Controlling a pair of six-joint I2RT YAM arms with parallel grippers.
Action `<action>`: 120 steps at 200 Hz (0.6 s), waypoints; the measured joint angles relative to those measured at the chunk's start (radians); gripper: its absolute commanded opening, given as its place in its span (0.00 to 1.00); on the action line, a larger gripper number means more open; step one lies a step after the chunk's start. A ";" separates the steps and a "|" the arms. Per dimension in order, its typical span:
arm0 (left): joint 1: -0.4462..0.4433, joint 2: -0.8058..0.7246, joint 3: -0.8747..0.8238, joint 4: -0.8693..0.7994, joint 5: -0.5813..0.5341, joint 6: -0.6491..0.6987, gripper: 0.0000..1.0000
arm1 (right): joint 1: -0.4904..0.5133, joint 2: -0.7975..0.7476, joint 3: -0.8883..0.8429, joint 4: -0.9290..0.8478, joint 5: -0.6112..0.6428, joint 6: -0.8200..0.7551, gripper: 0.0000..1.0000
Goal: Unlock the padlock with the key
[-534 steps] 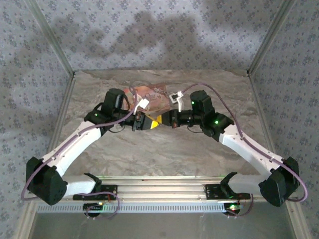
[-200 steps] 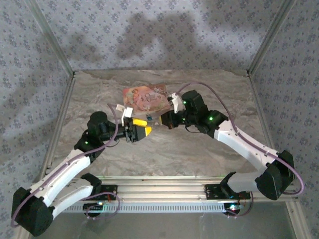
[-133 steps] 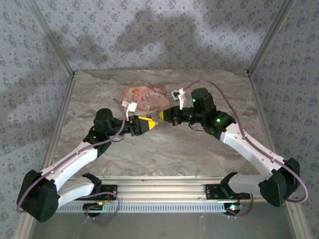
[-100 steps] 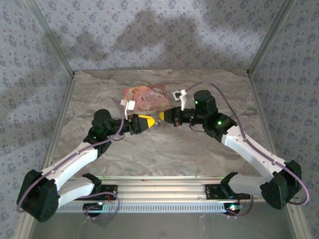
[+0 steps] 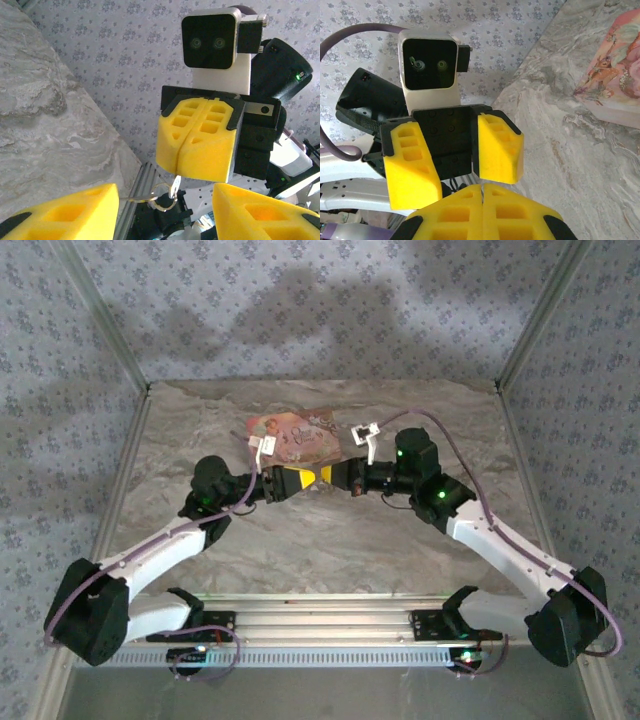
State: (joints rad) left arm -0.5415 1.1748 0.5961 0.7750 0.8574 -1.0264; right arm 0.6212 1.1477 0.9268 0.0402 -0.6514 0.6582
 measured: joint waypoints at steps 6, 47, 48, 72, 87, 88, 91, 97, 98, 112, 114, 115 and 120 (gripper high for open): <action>-0.002 0.002 0.002 -0.001 0.001 0.000 0.52 | 0.000 0.000 -0.005 0.005 0.000 0.004 0.00; -0.011 0.008 0.021 -0.009 0.011 0.012 0.46 | 0.000 0.000 -0.013 0.031 0.000 0.016 0.00; -0.011 0.008 0.021 -0.009 0.011 0.013 0.46 | 0.000 0.000 -0.013 0.032 0.000 0.015 0.00; -0.011 0.016 0.025 -0.010 0.011 0.015 0.46 | 0.000 0.000 -0.014 0.047 0.000 0.019 0.00; -0.011 0.025 0.026 -0.012 0.011 0.015 0.46 | 0.000 0.003 -0.014 0.061 0.000 0.027 0.00; -0.011 0.025 0.026 -0.012 0.011 0.015 0.46 | 0.000 0.004 -0.014 0.062 0.000 0.027 0.00; -0.011 0.027 0.026 -0.012 0.011 0.015 0.46 | 0.000 0.005 -0.014 0.063 0.000 0.028 0.00; -0.011 0.031 0.026 -0.012 0.011 0.015 0.45 | 0.000 0.007 -0.014 0.069 0.000 0.031 0.00; -0.011 0.032 0.026 -0.012 0.011 0.015 0.44 | 0.000 0.007 -0.014 0.069 0.000 0.032 0.00; -0.012 0.040 0.027 -0.012 0.011 0.015 0.42 | 0.000 0.012 -0.014 0.077 0.000 0.035 0.00; -0.012 0.042 0.027 -0.012 0.011 0.015 0.42 | 0.000 0.013 -0.014 0.078 0.000 0.035 0.00; -0.012 0.042 0.027 -0.012 0.011 0.015 0.42 | 0.000 0.013 -0.014 0.079 0.000 0.035 0.00; -0.013 0.045 0.028 -0.012 0.011 0.015 0.41 | 0.000 0.014 -0.014 0.081 0.000 0.036 0.00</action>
State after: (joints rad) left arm -0.5541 1.2194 0.6239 0.7628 0.8684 -1.0115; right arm 0.6212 1.1618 0.9131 0.1215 -0.6514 0.6941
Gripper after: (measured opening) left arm 0.427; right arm 0.040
